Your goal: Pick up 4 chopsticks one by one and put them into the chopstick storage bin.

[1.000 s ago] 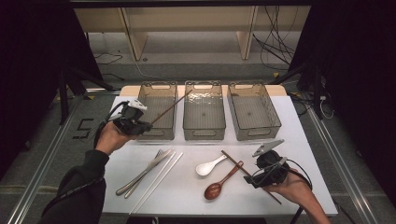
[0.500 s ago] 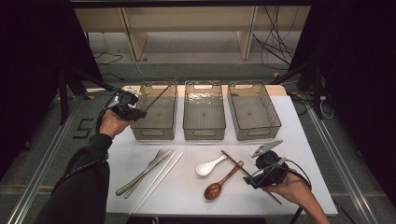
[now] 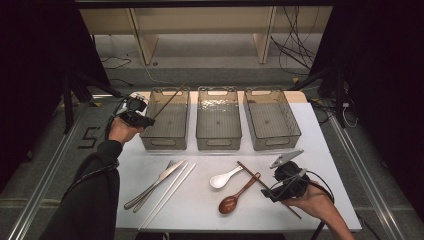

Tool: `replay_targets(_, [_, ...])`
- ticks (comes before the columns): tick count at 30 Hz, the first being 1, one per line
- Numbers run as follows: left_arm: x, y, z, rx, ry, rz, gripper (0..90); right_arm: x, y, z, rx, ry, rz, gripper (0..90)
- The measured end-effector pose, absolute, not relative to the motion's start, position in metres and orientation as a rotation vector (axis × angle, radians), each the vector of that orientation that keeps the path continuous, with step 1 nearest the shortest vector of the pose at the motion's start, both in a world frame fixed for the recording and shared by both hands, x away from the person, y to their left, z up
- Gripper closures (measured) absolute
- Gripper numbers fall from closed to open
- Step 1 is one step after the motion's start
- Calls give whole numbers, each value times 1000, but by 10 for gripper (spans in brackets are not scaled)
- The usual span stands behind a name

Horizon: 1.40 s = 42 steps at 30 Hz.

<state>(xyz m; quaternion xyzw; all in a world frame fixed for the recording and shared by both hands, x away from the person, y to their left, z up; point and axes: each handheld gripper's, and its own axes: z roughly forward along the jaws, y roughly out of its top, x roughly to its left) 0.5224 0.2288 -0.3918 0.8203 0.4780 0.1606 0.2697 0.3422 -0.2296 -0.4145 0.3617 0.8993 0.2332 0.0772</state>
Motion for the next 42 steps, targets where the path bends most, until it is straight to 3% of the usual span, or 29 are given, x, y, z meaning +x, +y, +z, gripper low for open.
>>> replay_targets(8, [527,228,-407,2207,1347,444,805,342,-230,-414,1085,2696,699,305])
replay_targets(11, [524,226,-404,2205,1324,428,600,342,-230,-414,1081,2697,701,305])
replay_targets(13, [520,225,-397,2190,1305,420,510,342,-231,-414,1088,2695,699,305])
replay_targets(22, [474,211,-372,2148,1163,333,270,343,-233,-416,1115,2693,669,307])
replay_targets(26, [445,197,-374,2178,1083,355,207,345,-233,-419,1128,2703,637,323])
replay_targets(29, [427,189,-381,2188,1032,301,169,346,-233,-422,1128,2724,614,384])
replay_targets(42, [379,176,-396,2192,950,247,135,351,-234,-438,1155,2806,431,601])
